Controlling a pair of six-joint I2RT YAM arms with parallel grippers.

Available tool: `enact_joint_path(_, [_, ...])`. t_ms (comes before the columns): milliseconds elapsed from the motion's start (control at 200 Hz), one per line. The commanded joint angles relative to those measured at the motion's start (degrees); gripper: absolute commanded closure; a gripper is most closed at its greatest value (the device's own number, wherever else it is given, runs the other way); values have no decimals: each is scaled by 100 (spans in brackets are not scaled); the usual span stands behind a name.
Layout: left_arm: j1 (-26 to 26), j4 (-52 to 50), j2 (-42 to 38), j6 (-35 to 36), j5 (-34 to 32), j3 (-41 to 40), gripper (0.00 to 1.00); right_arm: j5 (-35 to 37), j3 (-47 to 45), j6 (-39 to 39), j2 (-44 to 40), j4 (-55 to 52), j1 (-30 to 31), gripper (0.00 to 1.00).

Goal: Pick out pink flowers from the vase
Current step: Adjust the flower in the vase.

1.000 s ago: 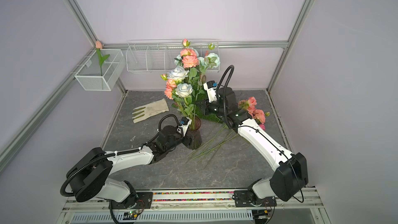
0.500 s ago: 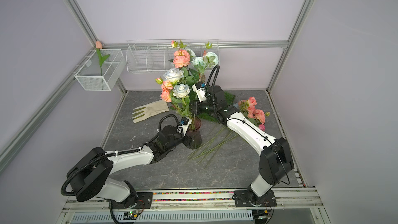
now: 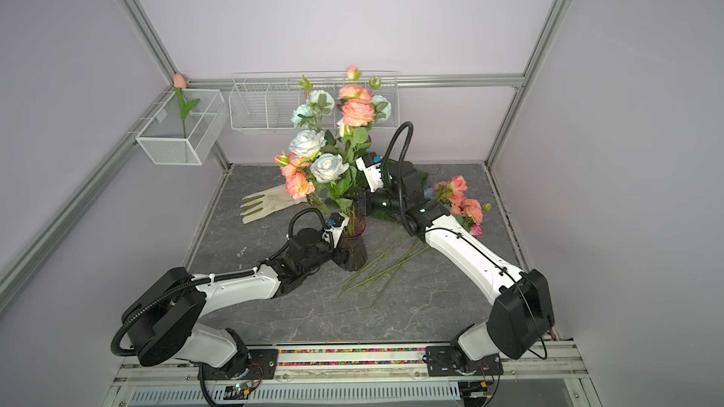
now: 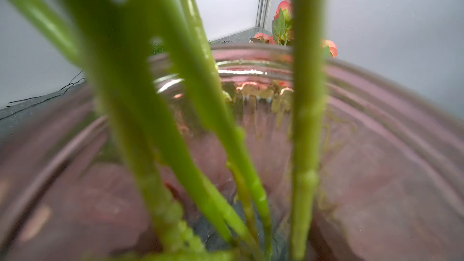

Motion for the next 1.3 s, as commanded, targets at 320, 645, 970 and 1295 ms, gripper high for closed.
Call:
enact_joint_path(320, [27, -1184, 236, 111, -169, -205, 100, -198, -500, -131, -604, -238, -303, 89])
enact_joint_path(645, [26, -1185, 202, 122, -177, -202, 100, -116, -1009, 284, -193, 298, -292, 88])
enact_joint_path(970, [26, -1185, 171, 132, -212, -218, 100, 349, -1227, 334, -404, 375, -309, 91])
enact_joint_path(1295, [29, -1141, 156, 132, -186, -238, 100, 1153, -1478, 376, -1355, 456, -667, 94])
